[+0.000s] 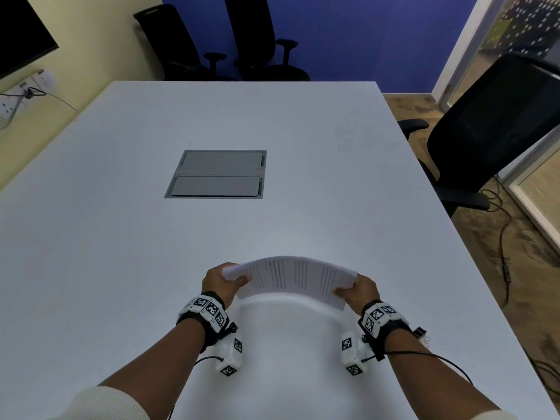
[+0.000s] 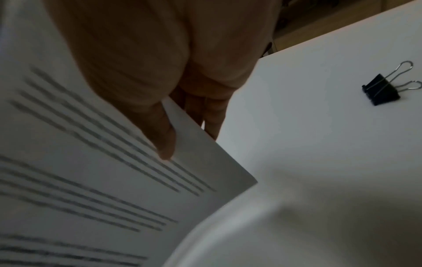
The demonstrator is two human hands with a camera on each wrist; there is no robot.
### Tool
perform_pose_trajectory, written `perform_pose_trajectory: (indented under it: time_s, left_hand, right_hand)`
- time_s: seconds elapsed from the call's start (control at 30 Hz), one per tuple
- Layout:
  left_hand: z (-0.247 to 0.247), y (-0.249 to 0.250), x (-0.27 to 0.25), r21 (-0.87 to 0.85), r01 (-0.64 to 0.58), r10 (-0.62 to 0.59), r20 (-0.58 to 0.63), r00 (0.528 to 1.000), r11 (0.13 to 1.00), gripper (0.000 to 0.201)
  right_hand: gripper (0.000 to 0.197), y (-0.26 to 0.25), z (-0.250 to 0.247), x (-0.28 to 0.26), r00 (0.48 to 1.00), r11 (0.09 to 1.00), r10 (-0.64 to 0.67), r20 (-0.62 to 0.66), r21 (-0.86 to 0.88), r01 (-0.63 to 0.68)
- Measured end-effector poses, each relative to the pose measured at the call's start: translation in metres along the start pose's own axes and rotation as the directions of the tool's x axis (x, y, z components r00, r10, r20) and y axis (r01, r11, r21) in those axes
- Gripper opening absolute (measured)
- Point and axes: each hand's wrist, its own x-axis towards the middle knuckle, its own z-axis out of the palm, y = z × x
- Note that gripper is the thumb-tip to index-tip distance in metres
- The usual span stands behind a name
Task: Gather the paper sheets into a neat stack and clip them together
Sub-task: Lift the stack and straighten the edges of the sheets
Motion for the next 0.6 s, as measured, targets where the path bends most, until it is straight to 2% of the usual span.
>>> perform_pose_trajectory:
  time_s: [0.07,0.2,0.27,0.4,0.47,0.6]
  left_hand:
    - [-0.002,-0.009,0.002,0.023,0.013,-0.014,0.011,1.0,1.0,0.016]
    - [-0.005,-0.012,0.004,0.066,-0.012,0.011,0.014,1.0,0.998,0.01]
    - [-0.006,-0.008,0.004,0.069,-0.039,0.039,0.004,0.999,0.997,0.008]
    - [-0.01,-0.005,0.008,-0.046,-0.061,0.062,0.015,0.998,0.997,0.009]
    - [-0.011,-0.005,0.009,-0.076,-0.05,0.052,0.026,0.998,0.996,0.014]
    - [-0.013,-0.004,0.004,-0.013,-0.083,0.083,0.036,0.996,0.996,0.018]
  right_hand:
    - [0.02,0.006,0.003,-0.002,1.0,0.999,-0.013,0.025,-0.047,0.014]
    - [0.01,0.011,0.005,-0.006,0.999,0.995,-0.05,-0.016,-0.091,0.049]
    - [0.013,0.007,0.003,-0.005,0.997,0.995,-0.066,-0.046,-0.079,0.062]
    - [0.018,-0.001,-0.003,-0.001,0.993,0.996,-0.088,-0.082,-0.022,0.087]
    - [0.018,0.0,-0.006,0.001,0.996,0.997,-0.074,-0.047,-0.035,0.073]
    - [0.022,0.01,-0.005,0.003,1.0,0.988,-0.02,0.014,-0.154,0.022]
